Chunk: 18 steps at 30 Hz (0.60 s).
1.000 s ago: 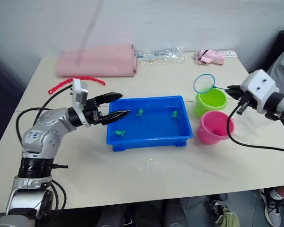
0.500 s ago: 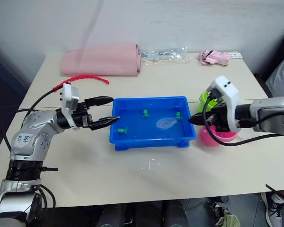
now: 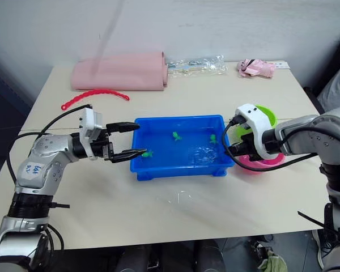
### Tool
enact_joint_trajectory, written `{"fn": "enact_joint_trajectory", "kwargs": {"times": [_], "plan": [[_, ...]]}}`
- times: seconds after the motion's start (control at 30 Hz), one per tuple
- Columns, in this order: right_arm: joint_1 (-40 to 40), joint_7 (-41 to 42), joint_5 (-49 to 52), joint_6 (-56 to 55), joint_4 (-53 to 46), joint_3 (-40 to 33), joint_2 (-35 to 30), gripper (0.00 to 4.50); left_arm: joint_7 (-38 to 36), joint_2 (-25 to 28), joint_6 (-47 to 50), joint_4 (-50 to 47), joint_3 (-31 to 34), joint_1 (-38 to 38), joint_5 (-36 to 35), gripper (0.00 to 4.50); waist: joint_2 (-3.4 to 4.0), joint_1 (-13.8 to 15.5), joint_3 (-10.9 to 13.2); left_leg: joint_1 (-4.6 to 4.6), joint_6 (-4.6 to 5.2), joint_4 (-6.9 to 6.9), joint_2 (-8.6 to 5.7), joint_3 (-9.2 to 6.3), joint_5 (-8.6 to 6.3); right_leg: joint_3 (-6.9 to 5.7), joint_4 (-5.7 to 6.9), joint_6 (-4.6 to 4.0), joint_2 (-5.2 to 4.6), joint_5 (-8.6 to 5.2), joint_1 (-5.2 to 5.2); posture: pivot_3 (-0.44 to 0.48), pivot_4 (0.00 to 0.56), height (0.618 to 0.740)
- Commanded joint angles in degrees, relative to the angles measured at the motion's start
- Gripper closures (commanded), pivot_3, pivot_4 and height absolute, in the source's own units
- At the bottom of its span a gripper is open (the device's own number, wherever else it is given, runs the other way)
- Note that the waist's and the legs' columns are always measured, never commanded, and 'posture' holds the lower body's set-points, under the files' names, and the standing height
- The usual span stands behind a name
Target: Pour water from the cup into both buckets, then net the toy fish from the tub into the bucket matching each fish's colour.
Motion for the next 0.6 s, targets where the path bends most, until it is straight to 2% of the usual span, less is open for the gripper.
{"fn": "enact_joint_trajectory", "kwargs": {"times": [0.03,0.23,0.5,0.6], "plan": [[0.44,-5.21,-1.29,0.27,0.35,-3.01,2.64,4.50,-0.30,0.28,-0.43,-1.45,0.32,-1.16,-0.24,0.02,0.00,-0.01,0.00,0.00,0.00,0.00,0.00,0.00,0.00,0.00,0.00,0.00,0.00,0.00,-0.01,0.000,0.150,0.740],[1.52,-12.44,-4.00,0.27,0.27,-7.97,9.95,4.50,0.24,-0.43,0.31,-2.48,0.36,-1.01,-0.97,0.02,0.00,-0.04,0.00,-0.13,0.00,0.01,0.00,0.12,0.01,0.10,0.22,0.00,0.01,0.00,-0.25,0.000,0.150,0.740],[8.83,-17.70,-10.68,0.27,-8.13,-13.23,18.20,4.50,0.80,-0.49,1.24,-3.53,0.83,-0.46,-1.37,0.02,0.00,0.04,0.00,-0.29,0.00,0.04,-0.02,0.10,0.02,0.08,0.23,0.01,0.02,0.00,-0.35,0.000,0.150,0.740],[10.81,-17.92,-12.98,-0.08,-11.47,-13.79,19.37,4.50,1.13,-0.50,1.77,-3.97,1.09,-0.06,-1.60,0.02,0.00,0.00,0.00,-0.28,0.00,0.05,-0.01,0.09,0.03,0.08,0.26,0.01,0.03,0.01,-0.34,0.000,0.150,0.740]]}}
